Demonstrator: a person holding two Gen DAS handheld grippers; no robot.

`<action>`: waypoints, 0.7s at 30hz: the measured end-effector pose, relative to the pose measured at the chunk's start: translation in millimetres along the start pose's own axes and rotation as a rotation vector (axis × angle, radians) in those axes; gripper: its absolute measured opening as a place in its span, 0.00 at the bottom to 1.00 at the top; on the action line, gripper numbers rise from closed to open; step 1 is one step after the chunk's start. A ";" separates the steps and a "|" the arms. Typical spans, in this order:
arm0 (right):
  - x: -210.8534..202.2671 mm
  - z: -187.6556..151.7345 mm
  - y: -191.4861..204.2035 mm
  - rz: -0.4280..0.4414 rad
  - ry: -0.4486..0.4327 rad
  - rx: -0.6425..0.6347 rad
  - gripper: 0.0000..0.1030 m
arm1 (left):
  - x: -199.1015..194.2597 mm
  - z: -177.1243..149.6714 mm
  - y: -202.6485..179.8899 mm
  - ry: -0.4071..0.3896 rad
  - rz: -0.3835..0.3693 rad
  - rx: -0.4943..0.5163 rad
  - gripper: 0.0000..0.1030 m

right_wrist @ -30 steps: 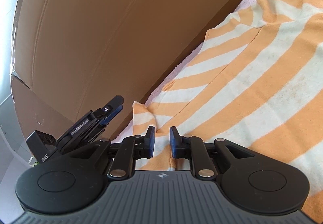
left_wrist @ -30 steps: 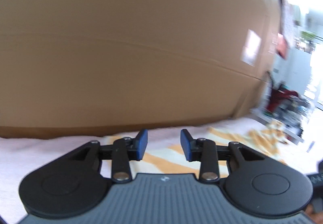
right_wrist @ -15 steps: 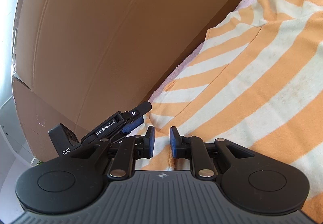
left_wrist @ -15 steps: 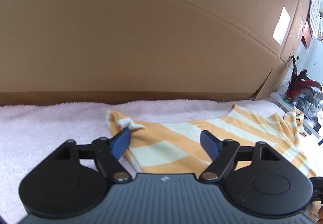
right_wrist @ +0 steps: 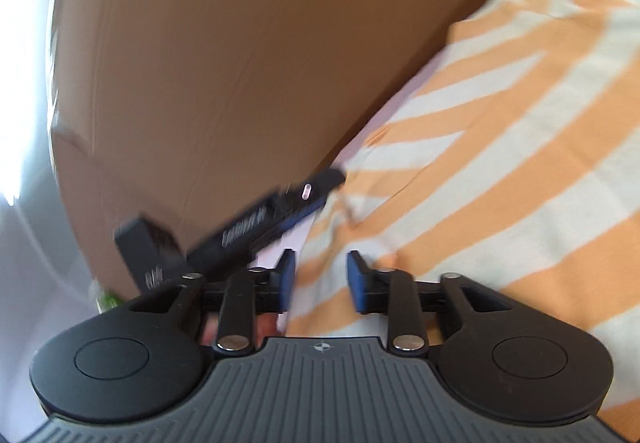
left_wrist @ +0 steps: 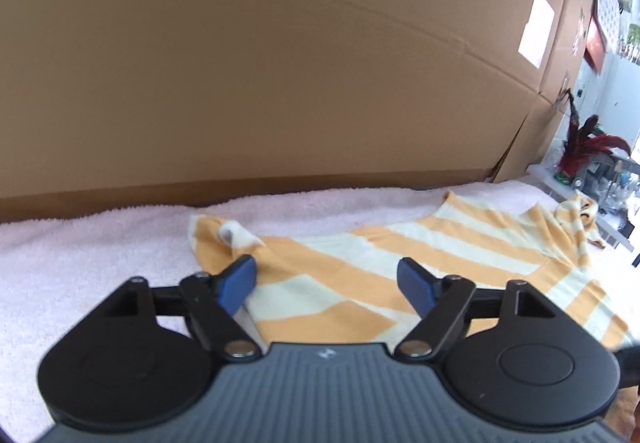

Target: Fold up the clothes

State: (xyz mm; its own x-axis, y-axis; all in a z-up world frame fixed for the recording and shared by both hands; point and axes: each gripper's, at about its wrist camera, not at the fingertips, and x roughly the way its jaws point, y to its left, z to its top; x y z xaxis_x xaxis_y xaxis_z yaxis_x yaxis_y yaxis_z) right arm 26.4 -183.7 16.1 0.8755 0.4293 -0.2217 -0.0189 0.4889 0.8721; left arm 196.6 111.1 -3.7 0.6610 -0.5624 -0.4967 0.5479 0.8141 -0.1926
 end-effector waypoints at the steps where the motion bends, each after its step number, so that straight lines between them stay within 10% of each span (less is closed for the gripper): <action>1: -2.1 2.7 -5.9 -0.005 -0.030 0.040 0.11 | 0.0 0.0 0.1 -0.001 0.000 -0.002 0.83; 5: -2.7 0.0 1.1 -0.056 -0.068 -0.012 0.16 | -4.8 -0.4 -1.4 -0.027 0.003 0.012 0.78; 9: 0.6 -4.4 13.0 0.076 0.010 -0.078 0.27 | -16.2 -0.3 -11.1 -0.053 -0.072 0.065 0.71; 11: 13.7 -10.7 18.6 0.124 0.132 -0.097 0.51 | -17.1 -0.1 -18.3 -0.042 -0.127 0.083 0.72; 21: 17.8 1.1 15.8 0.107 0.163 -0.183 0.51 | 2.7 -8.1 -32.4 0.067 -0.088 0.147 0.90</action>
State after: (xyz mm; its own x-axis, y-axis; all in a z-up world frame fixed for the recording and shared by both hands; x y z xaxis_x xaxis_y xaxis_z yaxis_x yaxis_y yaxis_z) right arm 42.3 -169.1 26.4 0.7750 0.5952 -0.2125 -0.2071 0.5569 0.8044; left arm 176.4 84.3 -5.7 0.5742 -0.6157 -0.5397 0.6746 0.7293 -0.1142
